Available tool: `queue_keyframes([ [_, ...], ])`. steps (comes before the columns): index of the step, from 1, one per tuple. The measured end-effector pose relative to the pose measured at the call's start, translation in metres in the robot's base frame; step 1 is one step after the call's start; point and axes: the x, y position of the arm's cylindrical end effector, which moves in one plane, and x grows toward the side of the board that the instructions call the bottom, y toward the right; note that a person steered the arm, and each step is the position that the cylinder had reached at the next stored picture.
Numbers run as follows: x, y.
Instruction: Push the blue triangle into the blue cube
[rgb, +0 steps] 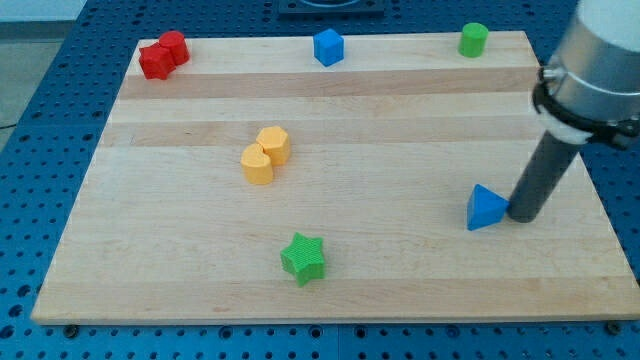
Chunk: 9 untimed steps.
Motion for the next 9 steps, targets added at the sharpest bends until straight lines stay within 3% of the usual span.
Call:
queue_keyframes([
  [3,0.016,-0.113],
  [4,0.046,-0.100],
  [6,0.019,-0.141],
  [8,0.010,-0.226],
  [9,-0.013,-0.226],
])
